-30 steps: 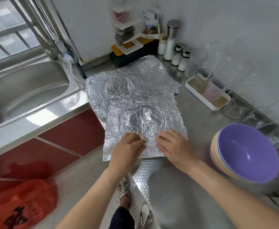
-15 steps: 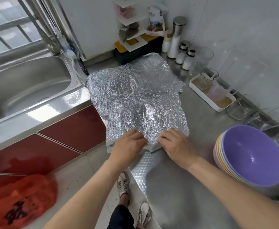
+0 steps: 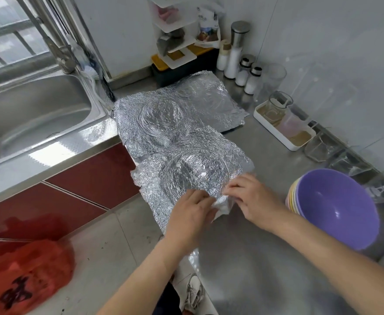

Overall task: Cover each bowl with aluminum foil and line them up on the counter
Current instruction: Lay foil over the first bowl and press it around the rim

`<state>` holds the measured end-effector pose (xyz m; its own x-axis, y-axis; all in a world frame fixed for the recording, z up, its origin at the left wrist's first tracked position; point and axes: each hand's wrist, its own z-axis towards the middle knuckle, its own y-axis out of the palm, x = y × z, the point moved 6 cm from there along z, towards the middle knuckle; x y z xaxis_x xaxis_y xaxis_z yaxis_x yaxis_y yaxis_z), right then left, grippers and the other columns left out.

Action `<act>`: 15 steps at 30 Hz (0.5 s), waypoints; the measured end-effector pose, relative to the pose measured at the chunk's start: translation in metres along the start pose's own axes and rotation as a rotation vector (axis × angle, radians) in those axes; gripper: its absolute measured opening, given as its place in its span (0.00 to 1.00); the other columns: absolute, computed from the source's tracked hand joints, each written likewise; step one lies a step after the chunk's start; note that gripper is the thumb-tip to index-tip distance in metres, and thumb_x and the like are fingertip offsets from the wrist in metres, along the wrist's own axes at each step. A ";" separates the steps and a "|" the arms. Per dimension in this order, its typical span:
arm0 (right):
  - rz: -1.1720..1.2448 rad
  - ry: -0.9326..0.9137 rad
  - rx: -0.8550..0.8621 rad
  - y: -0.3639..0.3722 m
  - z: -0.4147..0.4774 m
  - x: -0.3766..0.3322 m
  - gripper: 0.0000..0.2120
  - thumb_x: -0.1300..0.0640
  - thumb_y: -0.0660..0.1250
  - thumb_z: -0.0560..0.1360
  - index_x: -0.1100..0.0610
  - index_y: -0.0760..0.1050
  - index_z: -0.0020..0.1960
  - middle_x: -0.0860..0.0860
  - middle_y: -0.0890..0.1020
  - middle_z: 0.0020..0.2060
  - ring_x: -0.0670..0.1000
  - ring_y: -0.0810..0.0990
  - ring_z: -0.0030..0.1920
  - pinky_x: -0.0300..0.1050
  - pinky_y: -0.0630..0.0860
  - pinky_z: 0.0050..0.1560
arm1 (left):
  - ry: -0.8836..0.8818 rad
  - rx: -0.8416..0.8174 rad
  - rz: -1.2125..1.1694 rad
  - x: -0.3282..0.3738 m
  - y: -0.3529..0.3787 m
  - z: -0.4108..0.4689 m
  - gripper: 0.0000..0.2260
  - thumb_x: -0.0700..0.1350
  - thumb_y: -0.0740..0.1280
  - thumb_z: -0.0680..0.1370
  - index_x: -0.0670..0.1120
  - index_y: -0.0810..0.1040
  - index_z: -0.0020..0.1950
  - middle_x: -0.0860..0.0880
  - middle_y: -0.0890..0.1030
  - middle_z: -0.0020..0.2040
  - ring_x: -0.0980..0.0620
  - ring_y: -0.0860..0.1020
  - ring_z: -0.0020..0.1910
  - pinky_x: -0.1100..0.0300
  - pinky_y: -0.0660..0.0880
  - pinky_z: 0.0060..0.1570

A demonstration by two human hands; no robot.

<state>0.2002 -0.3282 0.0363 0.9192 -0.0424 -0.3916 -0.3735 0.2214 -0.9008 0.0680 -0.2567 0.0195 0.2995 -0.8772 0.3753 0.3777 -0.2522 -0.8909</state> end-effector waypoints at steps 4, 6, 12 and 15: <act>0.048 -0.070 -0.071 0.010 -0.004 -0.016 0.09 0.64 0.76 0.66 0.56 0.83 0.45 0.49 0.81 0.44 0.53 0.79 0.46 0.48 0.80 0.44 | 0.090 -0.028 -0.022 -0.008 -0.006 -0.003 0.14 0.52 0.60 0.80 0.47 0.82 0.54 0.51 0.81 0.56 0.49 0.75 0.58 0.57 0.71 0.58; 0.034 -0.089 -0.069 0.016 -0.004 -0.018 0.08 0.64 0.76 0.66 0.57 0.82 0.44 0.50 0.81 0.44 0.53 0.78 0.45 0.46 0.79 0.42 | 0.126 -0.048 -0.008 -0.013 -0.001 -0.006 0.15 0.52 0.60 0.81 0.47 0.83 0.56 0.51 0.81 0.58 0.50 0.75 0.60 0.57 0.71 0.62; -0.109 -0.143 -0.036 0.025 0.000 -0.016 0.04 0.66 0.66 0.70 0.58 0.77 0.40 0.51 0.78 0.40 0.53 0.74 0.43 0.49 0.76 0.36 | 0.161 -0.045 0.032 -0.021 0.007 -0.018 0.16 0.53 0.59 0.82 0.48 0.81 0.61 0.51 0.80 0.63 0.50 0.75 0.65 0.52 0.70 0.66; -0.178 -0.182 -0.038 0.026 0.000 -0.017 0.09 0.65 0.58 0.70 0.57 0.75 0.39 0.52 0.77 0.40 0.53 0.73 0.44 0.48 0.77 0.38 | 0.142 -0.030 0.066 -0.022 0.010 -0.020 0.17 0.53 0.58 0.82 0.49 0.81 0.63 0.52 0.79 0.64 0.51 0.75 0.66 0.54 0.66 0.69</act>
<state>0.1745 -0.3217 0.0195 0.9770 0.0990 -0.1887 -0.2047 0.1897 -0.9603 0.0476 -0.2477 -0.0030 0.1950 -0.9407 0.2775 0.3338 -0.2023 -0.9207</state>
